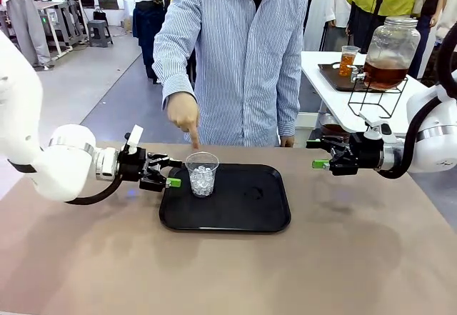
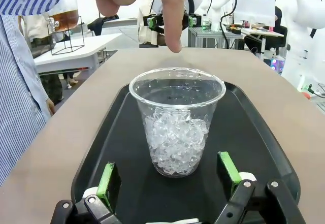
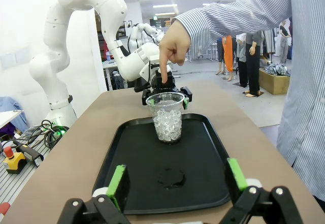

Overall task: Pour the drink into the iced cup.
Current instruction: Pick up the iced cup indicated by the human and present it to them.

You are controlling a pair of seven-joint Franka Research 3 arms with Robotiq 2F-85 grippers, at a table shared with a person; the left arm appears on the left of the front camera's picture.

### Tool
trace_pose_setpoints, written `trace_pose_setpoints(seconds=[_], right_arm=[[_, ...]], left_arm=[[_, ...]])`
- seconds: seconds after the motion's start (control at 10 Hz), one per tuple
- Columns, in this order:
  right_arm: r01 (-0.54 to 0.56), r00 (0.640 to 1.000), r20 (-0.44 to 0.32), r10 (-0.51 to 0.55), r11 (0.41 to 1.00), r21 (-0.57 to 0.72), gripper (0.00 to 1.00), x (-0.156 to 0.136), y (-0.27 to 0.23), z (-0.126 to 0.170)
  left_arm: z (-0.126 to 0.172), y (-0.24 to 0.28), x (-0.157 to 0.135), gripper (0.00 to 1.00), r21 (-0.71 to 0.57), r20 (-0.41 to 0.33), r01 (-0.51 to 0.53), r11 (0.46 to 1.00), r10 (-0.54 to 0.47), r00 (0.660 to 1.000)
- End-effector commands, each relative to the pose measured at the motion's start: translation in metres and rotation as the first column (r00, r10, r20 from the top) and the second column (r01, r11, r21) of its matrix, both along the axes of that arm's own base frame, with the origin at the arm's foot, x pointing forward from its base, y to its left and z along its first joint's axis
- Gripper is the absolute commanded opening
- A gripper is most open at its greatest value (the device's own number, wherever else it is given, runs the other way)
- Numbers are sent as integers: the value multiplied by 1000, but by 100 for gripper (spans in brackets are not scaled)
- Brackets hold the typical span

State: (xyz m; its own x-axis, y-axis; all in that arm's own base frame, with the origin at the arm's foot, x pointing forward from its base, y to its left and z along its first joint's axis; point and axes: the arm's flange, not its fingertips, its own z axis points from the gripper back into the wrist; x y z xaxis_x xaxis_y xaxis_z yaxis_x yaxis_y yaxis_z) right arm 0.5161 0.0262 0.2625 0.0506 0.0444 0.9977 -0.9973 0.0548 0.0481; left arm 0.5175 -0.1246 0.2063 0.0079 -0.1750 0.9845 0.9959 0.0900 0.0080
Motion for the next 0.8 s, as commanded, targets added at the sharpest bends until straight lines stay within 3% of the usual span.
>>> trace_pose_setpoints(seconds=[0.0, 0.7], right_arm=[[-1, 1000, -3, 1, 1000, -1, 100, 1, 1, 3], [-1, 1000, -3, 1, 1000, -1, 100, 1, 1, 3]], left_arm=[[-7, -2, -1, 100, -13, 31, -5, 1000, 6, 1000], [-3, -19, 2, 100, -12, 16, 24, 1000, -24, 1000]])
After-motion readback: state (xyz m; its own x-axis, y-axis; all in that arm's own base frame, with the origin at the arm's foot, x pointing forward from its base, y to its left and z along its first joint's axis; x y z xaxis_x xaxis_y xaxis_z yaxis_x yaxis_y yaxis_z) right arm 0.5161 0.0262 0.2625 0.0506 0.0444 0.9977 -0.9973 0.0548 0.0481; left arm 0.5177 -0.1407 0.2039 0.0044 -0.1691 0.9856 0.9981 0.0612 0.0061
